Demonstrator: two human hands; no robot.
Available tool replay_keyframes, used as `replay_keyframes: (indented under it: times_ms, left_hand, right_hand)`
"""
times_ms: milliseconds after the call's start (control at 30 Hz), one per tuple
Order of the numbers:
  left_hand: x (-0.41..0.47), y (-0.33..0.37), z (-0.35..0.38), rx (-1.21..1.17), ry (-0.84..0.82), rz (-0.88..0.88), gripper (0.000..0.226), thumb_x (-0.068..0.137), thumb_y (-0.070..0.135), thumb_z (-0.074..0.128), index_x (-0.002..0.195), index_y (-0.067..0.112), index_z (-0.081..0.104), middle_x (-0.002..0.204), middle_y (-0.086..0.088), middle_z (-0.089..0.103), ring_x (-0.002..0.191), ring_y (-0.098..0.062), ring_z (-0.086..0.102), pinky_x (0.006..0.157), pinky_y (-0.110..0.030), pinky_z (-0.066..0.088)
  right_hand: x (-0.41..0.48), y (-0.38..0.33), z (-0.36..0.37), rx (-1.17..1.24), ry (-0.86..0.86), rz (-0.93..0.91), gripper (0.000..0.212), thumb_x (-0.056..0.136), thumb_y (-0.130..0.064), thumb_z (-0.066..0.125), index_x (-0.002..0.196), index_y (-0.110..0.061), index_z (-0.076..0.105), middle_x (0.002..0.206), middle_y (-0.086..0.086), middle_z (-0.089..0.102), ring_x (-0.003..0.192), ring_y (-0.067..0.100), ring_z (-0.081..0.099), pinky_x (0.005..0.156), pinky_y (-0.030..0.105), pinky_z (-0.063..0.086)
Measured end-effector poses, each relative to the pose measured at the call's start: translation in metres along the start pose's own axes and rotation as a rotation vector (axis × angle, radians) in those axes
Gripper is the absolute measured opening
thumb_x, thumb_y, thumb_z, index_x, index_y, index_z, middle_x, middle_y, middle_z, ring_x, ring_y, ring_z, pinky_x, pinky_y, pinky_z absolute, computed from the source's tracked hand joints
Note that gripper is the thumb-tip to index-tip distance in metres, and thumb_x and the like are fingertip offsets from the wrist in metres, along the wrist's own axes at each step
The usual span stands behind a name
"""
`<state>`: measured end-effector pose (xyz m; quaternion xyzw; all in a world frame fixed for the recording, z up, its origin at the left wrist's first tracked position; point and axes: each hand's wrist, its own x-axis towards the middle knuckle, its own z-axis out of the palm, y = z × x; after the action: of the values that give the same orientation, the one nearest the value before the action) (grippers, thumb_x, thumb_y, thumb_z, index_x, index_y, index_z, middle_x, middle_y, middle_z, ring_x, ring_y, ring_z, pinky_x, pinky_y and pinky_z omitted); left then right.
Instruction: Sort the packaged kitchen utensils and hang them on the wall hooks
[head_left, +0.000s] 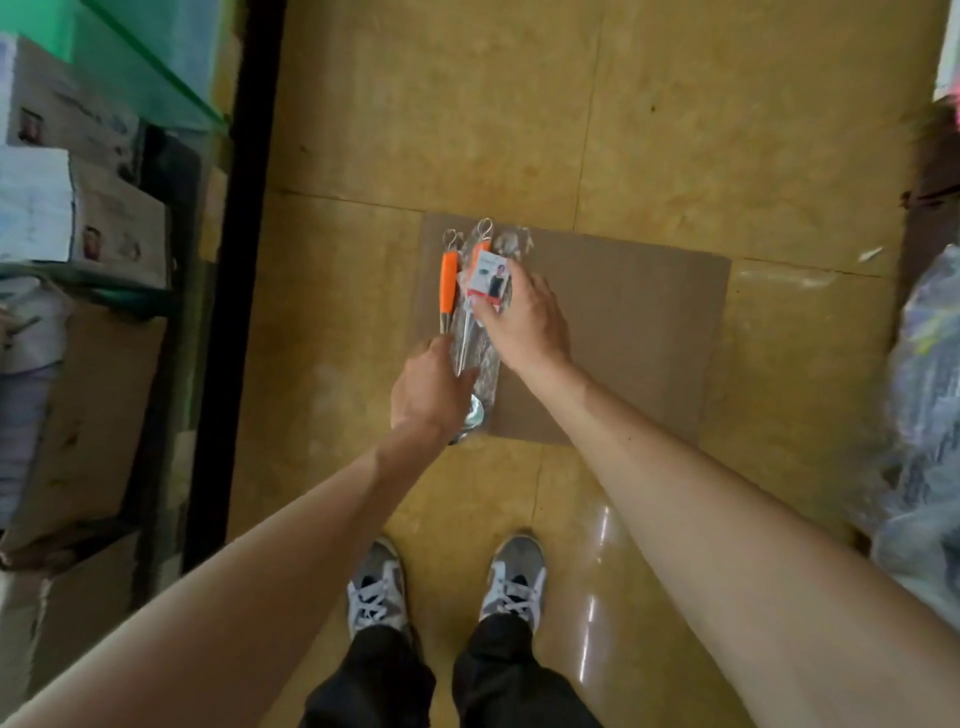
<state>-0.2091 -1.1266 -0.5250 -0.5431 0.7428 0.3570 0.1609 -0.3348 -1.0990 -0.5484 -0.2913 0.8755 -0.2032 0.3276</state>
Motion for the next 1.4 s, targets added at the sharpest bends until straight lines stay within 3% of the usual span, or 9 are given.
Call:
replay_keyframes:
  times_ms: [233, 433, 633, 767, 867, 967, 1167, 1333, 1400]
  left_hand:
    - [0.047, -0.014, 0.046, -0.1, 0.139, -0.028, 0.038, 0.088, 0.027, 0.064, 0.122, 0.018, 0.051, 0.115, -0.008, 0.047, 0.098, -0.032, 0.057, 0.081, -0.047, 0.05]
    - [0.059, -0.025, 0.057, 0.082, 0.2, 0.011, 0.028, 0.09, 0.015, 0.058, 0.115, 0.018, 0.048, 0.11, -0.01, 0.047, 0.102, -0.034, 0.051, 0.074, -0.038, 0.036]
    - [0.049, -0.024, 0.045, 0.117, 0.209, 0.024, 0.014, 0.091, 0.022, 0.055, 0.103, 0.015, 0.056, 0.11, -0.008, 0.046, 0.102, -0.028, 0.045, 0.085, -0.035, 0.034]
    - [0.037, -0.018, 0.026, -0.211, 0.126, -0.001, 0.006, 0.087, 0.02, 0.057, 0.085, 0.02, 0.051, 0.081, 0.004, 0.056, 0.075, -0.023, 0.052, 0.064, -0.033, 0.038]
    - [0.025, -0.01, 0.011, -0.379, 0.042, -0.013, 0.015, 0.078, 0.006, 0.059, 0.087, 0.018, 0.061, 0.078, 0.003, 0.065, 0.073, -0.023, 0.062, 0.064, -0.035, 0.051]
    - [0.01, 0.008, -0.007, -0.486, -0.029, -0.006, 0.017, 0.078, 0.001, 0.064, 0.085, 0.016, 0.062, 0.079, 0.002, 0.066, 0.072, -0.018, 0.061, 0.067, -0.029, 0.051]
    - [-0.03, 0.071, -0.06, -0.601, -0.138, 0.056, 0.016, 0.081, 0.003, 0.073, 0.093, 0.008, 0.063, 0.077, 0.001, 0.064, 0.066, -0.011, 0.058, 0.059, -0.015, 0.047]
    - [-0.081, 0.144, -0.118, -0.594, -0.235, 0.22, 0.024, 0.079, 0.006, 0.077, 0.099, 0.013, 0.066, 0.076, 0.001, 0.069, 0.069, -0.014, 0.063, 0.068, -0.029, 0.05]
    - [-0.108, 0.175, -0.14, -0.546, -0.267, 0.315, 0.015, 0.083, 0.01, 0.074, 0.096, 0.013, 0.069, 0.076, -0.001, 0.07, 0.065, -0.011, 0.059, 0.064, -0.027, 0.048]
  right_hand:
    - [0.043, -0.005, 0.058, 0.327, 0.168, 0.236, 0.059, 0.076, -0.03, 0.079, 0.125, -0.009, 0.055, 0.121, 0.012, 0.056, 0.116, 0.031, 0.051, 0.1, 0.042, 0.041]
    - [0.058, -0.007, 0.074, 0.225, 0.168, 0.298, 0.074, 0.068, -0.032, 0.083, 0.129, -0.012, 0.045, 0.127, 0.008, 0.051, 0.12, 0.027, 0.047, 0.095, 0.036, 0.043]
    - [0.051, -0.011, 0.062, 0.501, 0.149, 0.394, 0.042, 0.072, -0.016, 0.078, 0.103, -0.02, 0.051, 0.092, -0.005, 0.065, 0.089, 0.022, 0.067, 0.08, 0.036, 0.055]
    - [0.035, -0.013, 0.042, 0.774, 0.111, 0.471, 0.028, 0.076, -0.011, 0.078, 0.097, -0.012, 0.06, 0.088, 0.002, 0.07, 0.077, 0.021, 0.069, 0.07, 0.035, 0.058]
    - [0.017, -0.017, 0.018, 0.872, 0.094, 0.49, 0.024, 0.079, -0.012, 0.078, 0.099, -0.008, 0.065, 0.095, 0.012, 0.074, 0.082, 0.026, 0.072, 0.073, 0.043, 0.059]
    - [-0.002, -0.026, -0.013, 0.92, 0.114, 0.456, 0.022, 0.081, -0.013, 0.078, 0.1, -0.006, 0.066, 0.094, 0.013, 0.075, 0.086, 0.03, 0.073, 0.07, 0.044, 0.059]
    - [-0.038, -0.059, -0.112, 0.985, 0.184, 0.359, 0.018, 0.083, -0.005, 0.075, 0.099, -0.008, 0.066, 0.086, 0.003, 0.072, 0.067, 0.011, 0.068, 0.057, 0.02, 0.053]
    - [-0.082, -0.083, -0.217, 0.992, 0.319, 0.263, 0.023, 0.083, -0.005, 0.076, 0.104, -0.003, 0.067, 0.091, 0.007, 0.073, 0.067, 0.007, 0.067, 0.057, 0.017, 0.051]
    - [-0.106, -0.09, -0.257, 0.992, 0.38, 0.241, 0.023, 0.083, -0.008, 0.076, 0.104, -0.006, 0.068, 0.093, 0.004, 0.075, 0.072, 0.009, 0.07, 0.059, 0.017, 0.051]
